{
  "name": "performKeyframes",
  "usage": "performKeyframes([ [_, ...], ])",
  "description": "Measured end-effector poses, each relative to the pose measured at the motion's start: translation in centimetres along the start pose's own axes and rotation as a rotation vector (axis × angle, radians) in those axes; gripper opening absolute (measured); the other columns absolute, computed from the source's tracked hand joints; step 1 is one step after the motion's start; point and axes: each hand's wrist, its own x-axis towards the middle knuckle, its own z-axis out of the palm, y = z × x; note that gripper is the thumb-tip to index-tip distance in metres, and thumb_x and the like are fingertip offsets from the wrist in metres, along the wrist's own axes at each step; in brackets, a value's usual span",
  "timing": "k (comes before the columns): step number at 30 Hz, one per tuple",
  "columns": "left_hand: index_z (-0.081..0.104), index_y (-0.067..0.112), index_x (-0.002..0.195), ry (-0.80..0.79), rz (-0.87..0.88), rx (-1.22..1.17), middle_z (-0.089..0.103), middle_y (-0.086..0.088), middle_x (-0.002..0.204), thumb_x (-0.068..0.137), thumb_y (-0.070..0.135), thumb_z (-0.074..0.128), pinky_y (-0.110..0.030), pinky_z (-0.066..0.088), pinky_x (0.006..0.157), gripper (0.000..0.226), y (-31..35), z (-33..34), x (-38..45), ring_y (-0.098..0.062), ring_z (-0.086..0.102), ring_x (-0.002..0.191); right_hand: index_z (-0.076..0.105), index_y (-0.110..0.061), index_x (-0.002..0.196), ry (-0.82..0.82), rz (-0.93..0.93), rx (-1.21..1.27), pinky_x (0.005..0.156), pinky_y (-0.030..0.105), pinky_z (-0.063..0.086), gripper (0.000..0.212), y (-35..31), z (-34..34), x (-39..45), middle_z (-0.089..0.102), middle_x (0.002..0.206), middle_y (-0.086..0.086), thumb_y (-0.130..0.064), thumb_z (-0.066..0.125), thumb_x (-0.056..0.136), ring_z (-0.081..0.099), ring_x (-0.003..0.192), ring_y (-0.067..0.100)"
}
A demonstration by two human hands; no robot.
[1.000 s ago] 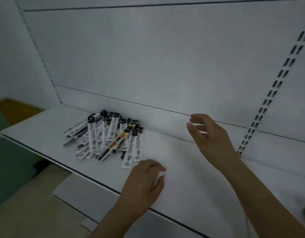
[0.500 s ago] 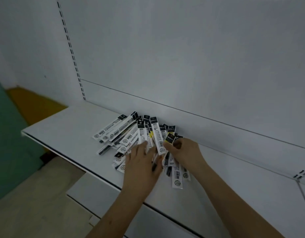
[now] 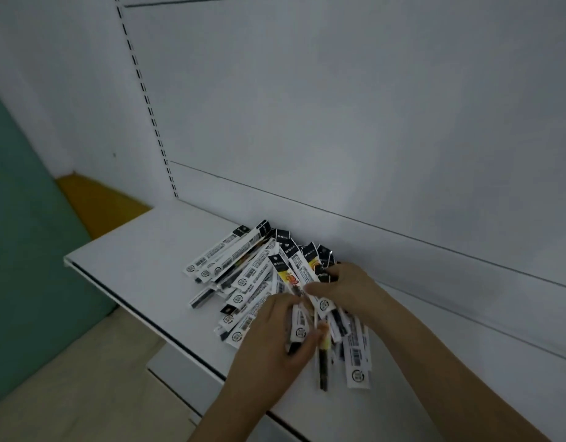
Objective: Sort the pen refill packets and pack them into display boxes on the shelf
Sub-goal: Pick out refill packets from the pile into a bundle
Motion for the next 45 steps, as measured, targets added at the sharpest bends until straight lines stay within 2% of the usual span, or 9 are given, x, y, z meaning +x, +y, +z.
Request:
performKeyframes([
  [2,0.042,0.036,0.125,0.001,-0.011,-0.021,0.042,0.025,0.117,0.092,0.055,0.051,-0.009,0.040,0.087,0.039,-0.1,0.0,0.0,0.007,0.049,0.108,0.068,-0.016,0.107,-0.020,-0.002,0.113,0.066,0.031,0.055,0.032,-0.1,-0.2,-0.2,0.071,0.090,0.000,-0.031,0.077,0.081,0.065,0.072,0.013],
  [4,0.042,0.034,0.130,0.020,-0.017,-0.049,0.043,0.025,0.121,0.093,0.049,0.053,-0.013,0.042,0.092,0.041,-0.2,-0.1,-0.1,0.005,0.049,0.114,0.063,-0.021,0.117,0.006,-0.014,0.168,0.061,0.022,0.052,0.038,-0.3,-0.5,-0.1,0.070,0.096,-0.002,-0.030,0.076,0.082,0.064,0.073,0.011],
  [11,0.044,0.035,0.130,0.057,-0.006,-0.106,0.039,0.027,0.126,0.094,0.033,0.057,-0.019,0.042,0.097,0.038,-0.4,-0.5,-0.2,0.000,0.048,0.120,0.054,-0.011,0.120,0.002,-0.086,0.572,0.070,0.035,0.059,0.021,-2.0,-2.5,-1.9,0.074,0.080,0.010,-0.011,0.052,0.099,0.072,0.071,0.025],
  [16,0.050,0.036,0.124,0.079,-0.052,-0.139,0.043,0.027,0.114,0.093,0.032,0.061,-0.004,0.039,0.080,0.034,0.0,-1.1,0.2,0.007,0.048,0.105,0.062,-0.020,0.105,0.156,-0.199,0.391,0.049,0.030,0.041,0.013,-2.2,-3.8,-3.4,0.055,0.060,0.004,-0.022,0.062,0.092,0.047,0.051,0.018],
  [21,0.053,0.023,0.122,0.051,-0.217,-0.013,0.061,0.007,0.082,0.088,0.050,0.062,-0.014,0.042,0.056,0.044,1.0,-0.9,3.3,-0.003,0.058,0.071,0.072,-0.024,0.091,0.393,-0.368,0.457,0.054,0.031,0.051,0.005,-0.4,-3.0,-5.7,0.060,0.057,-0.001,-0.025,0.067,0.090,0.055,0.053,0.019],
  [26,0.045,0.014,0.124,-0.126,-0.345,0.338,0.066,-0.003,0.106,0.082,0.069,0.057,-0.029,0.050,0.067,0.071,1.5,-0.2,5.5,-0.019,0.065,0.093,0.069,-0.020,0.090,0.350,-0.249,0.372,0.057,0.022,0.055,0.004,3.4,-0.4,-6.5,0.074,0.074,0.002,-0.023,0.070,0.087,0.071,0.064,0.018],
  [35,0.043,0.011,0.118,-0.237,-0.295,0.495,0.056,-0.004,0.113,0.086,0.050,0.060,-0.029,0.038,0.067,0.053,3.7,1.2,6.6,-0.021,0.061,0.096,0.062,-0.020,0.086,0.421,-0.178,0.284,0.059,0.032,0.059,0.013,5.4,-0.2,-5.3,0.066,0.055,-0.001,-0.030,0.061,0.094,0.065,0.051,0.014],
  [42,0.053,0.014,0.083,-0.205,-0.240,0.172,0.056,0.003,0.070,0.081,0.028,0.066,-0.026,0.045,0.052,0.018,3.3,0.9,7.7,-0.011,0.052,0.058,0.063,-0.017,0.090,0.391,-0.203,0.326,0.056,0.027,0.057,0.012,5.3,-0.6,-5.4,0.068,0.060,0.007,-0.029,0.062,0.093,0.064,0.050,0.014],
  [45,0.060,0.019,0.072,-0.161,-0.196,-0.087,0.054,0.009,0.060,0.084,0.022,0.068,-0.010,0.035,0.044,0.015,3.4,0.2,7.8,-0.002,0.044,0.048,0.061,-0.011,0.086,0.410,-0.218,0.373,0.055,0.024,0.055,0.021,5.1,-1.1,-5.7,0.067,0.060,0.008,-0.030,0.061,0.094,0.066,0.054,0.017],
])
